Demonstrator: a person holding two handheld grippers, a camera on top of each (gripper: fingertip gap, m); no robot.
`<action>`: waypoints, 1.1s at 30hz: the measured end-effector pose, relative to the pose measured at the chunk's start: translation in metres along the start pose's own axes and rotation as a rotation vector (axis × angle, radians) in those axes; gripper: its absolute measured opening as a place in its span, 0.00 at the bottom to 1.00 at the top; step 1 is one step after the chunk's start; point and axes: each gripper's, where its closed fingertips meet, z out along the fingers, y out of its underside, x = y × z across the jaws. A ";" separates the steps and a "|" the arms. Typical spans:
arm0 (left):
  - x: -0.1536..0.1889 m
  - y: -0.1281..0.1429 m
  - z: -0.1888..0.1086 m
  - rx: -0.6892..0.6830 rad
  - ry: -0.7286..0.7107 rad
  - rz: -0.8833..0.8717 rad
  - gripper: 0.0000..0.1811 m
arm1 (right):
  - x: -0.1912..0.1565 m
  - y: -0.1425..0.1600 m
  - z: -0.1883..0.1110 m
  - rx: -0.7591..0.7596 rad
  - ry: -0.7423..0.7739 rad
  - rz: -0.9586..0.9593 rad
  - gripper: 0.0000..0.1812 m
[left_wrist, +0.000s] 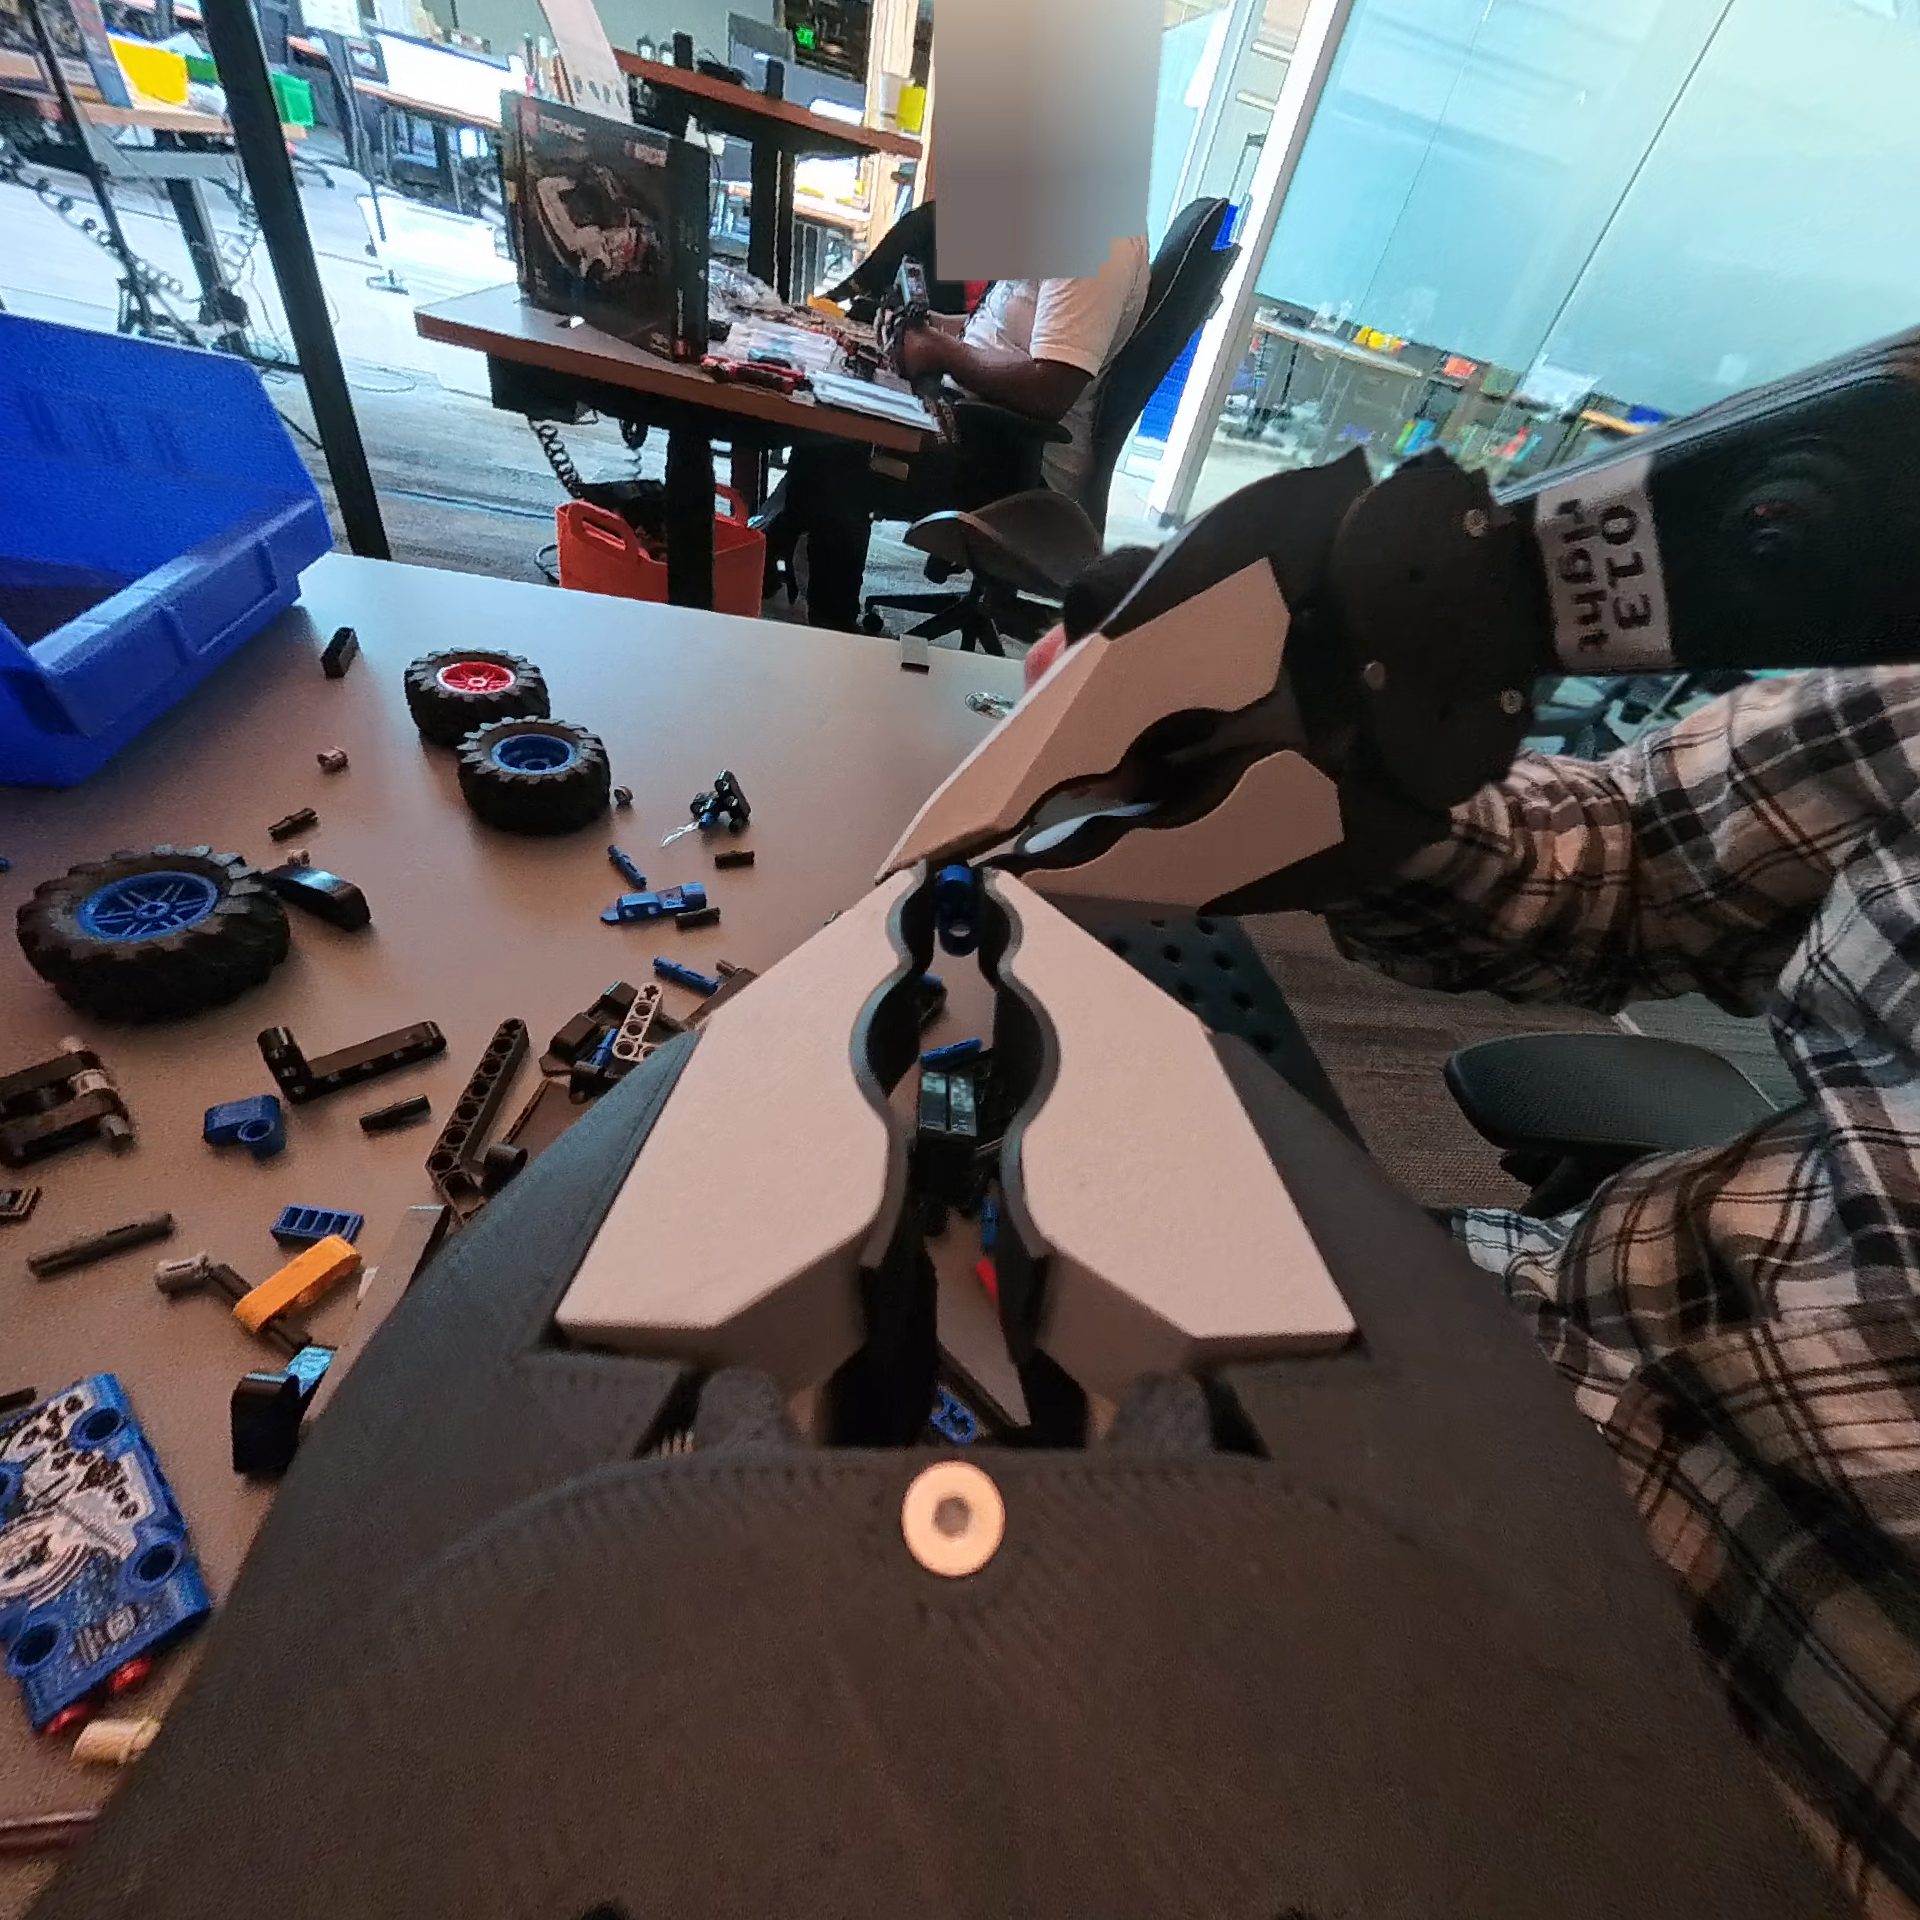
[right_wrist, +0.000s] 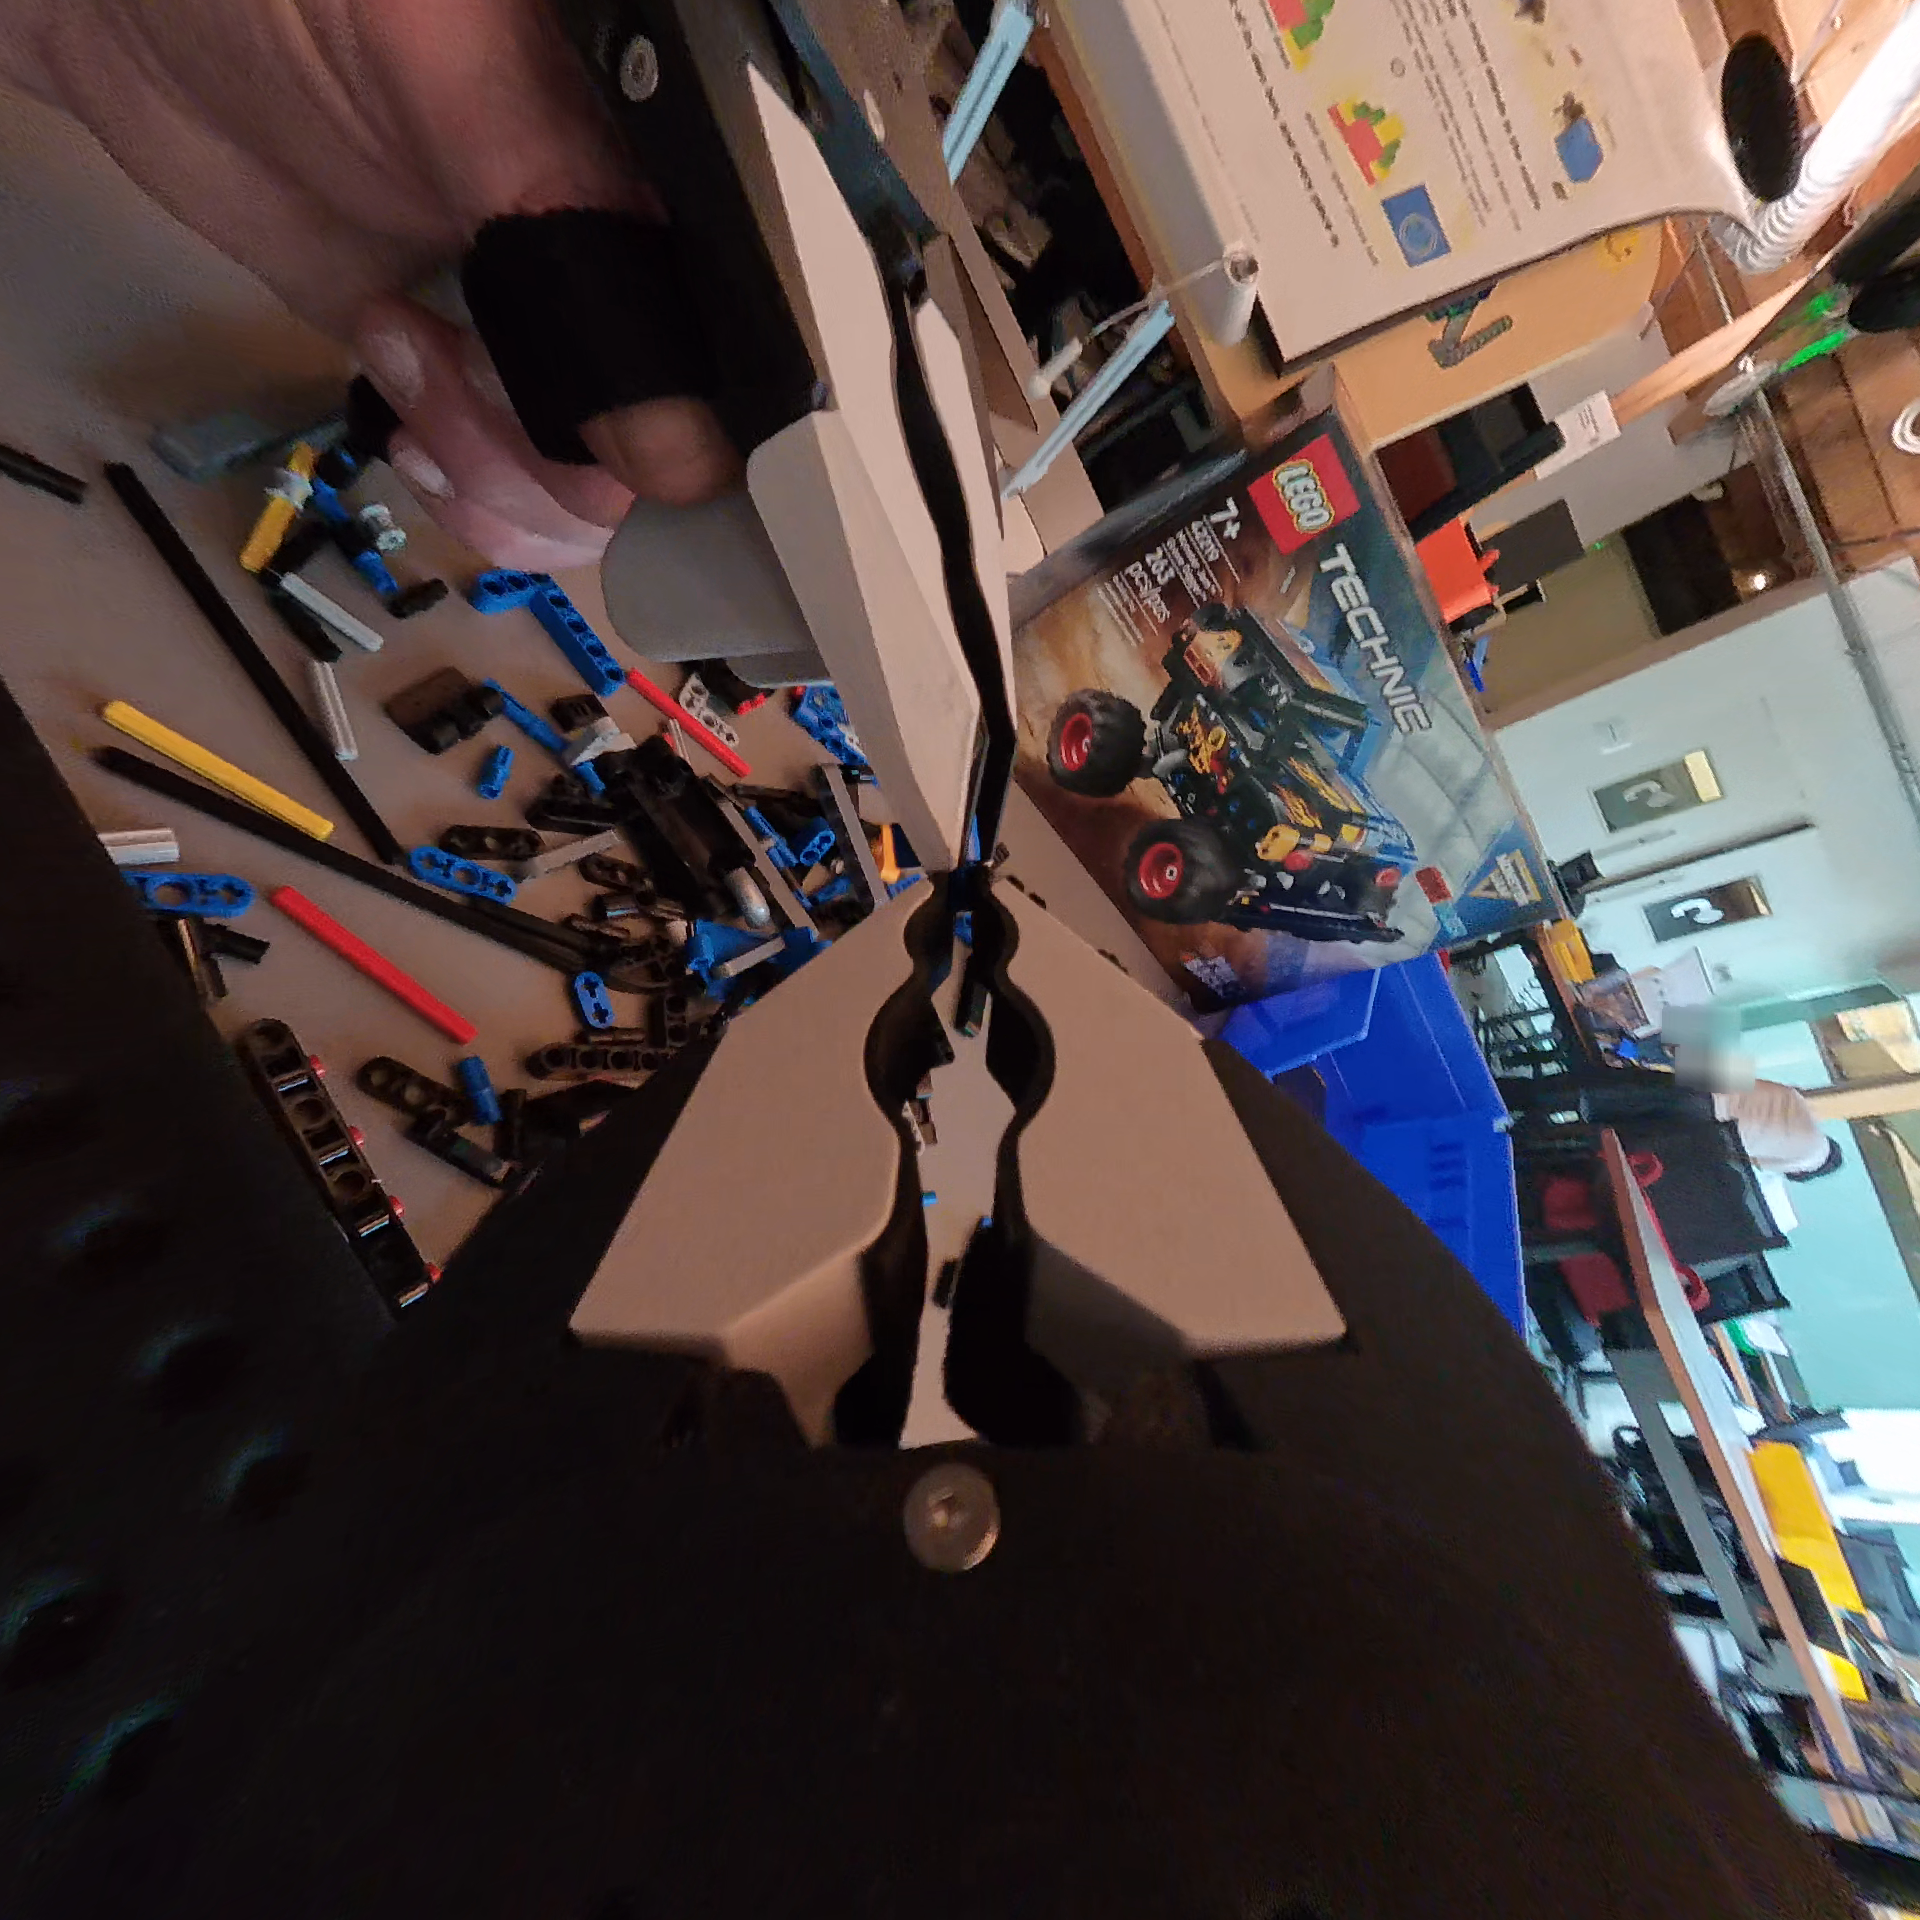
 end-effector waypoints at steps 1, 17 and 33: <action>-0.002 0.002 0.001 -0.012 -0.016 -0.001 0.02 | -0.001 0.003 0.001 -0.022 0.007 -0.007 0.00; -0.020 -0.012 -0.024 0.052 -0.053 -0.052 0.02 | 0.002 0.021 -0.011 0.052 -0.093 0.161 0.00; -0.039 0.065 -0.006 -0.332 -0.146 0.004 0.03 | -0.047 0.051 0.014 -0.083 -0.335 0.224 0.16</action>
